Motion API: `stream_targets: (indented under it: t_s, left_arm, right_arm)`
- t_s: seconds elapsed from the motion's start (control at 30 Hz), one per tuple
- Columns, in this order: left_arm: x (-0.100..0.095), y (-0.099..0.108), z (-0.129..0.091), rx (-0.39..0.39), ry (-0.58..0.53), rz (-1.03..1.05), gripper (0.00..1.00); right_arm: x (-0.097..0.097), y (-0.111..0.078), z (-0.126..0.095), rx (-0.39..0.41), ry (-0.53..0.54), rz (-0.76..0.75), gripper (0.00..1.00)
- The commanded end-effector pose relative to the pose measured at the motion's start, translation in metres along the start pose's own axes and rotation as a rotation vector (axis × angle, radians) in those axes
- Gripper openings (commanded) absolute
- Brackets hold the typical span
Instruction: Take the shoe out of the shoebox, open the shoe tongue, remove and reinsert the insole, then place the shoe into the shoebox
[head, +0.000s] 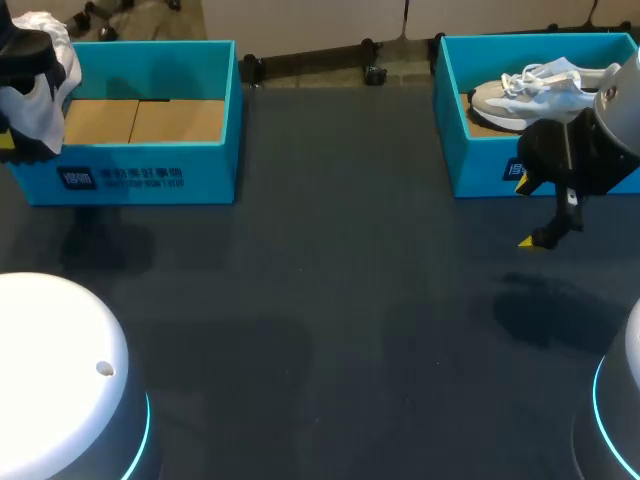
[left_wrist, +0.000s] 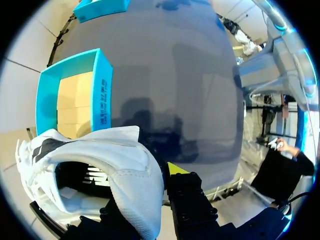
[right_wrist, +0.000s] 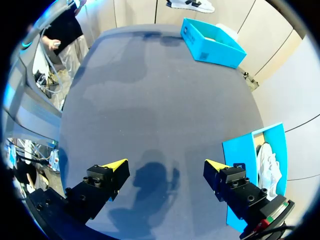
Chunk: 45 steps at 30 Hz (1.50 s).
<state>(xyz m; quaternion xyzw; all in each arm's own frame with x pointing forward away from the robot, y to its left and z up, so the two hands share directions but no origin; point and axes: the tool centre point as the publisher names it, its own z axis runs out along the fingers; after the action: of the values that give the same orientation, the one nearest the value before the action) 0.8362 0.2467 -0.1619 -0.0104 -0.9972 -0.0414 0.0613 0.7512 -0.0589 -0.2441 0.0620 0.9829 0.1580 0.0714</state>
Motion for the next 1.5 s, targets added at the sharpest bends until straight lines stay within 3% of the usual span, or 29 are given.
stream_targets:
  t_s: [0.03, 0.43, 0.73, 1.13, 1.5]
  left_arm:
    - [-0.015, 0.009, 0.007, -0.021, -0.019, 0.014, 0.0]
    - [-0.076, 0.048, 0.0, -0.01, -0.084, 0.056, 0.0]
    - [-0.109, 0.057, -0.004, -0.036, -0.106, 0.109, 0.0]
    - [-0.154, 0.07, 0.008, 0.01, -0.065, 0.109, 0.0]
    - [-0.154, 0.07, 0.008, 0.01, -0.065, 0.109, 0.0]
  right_arm:
    - [0.0, 0.0, 0.001, 0.001, -0.001, 0.0, 1.0]
    - [0.0, 0.0, 0.001, 0.001, -0.001, 0.0, 1.0]
    - [0.0, 0.0, 0.001, 0.001, -0.001, 0.0, 1.0]
    - [0.0, 0.0, 0.001, 0.001, -0.001, 0.0, 1.0]
    - [0.0, 0.0, 0.001, 0.001, -0.001, 0.0, 1.0]
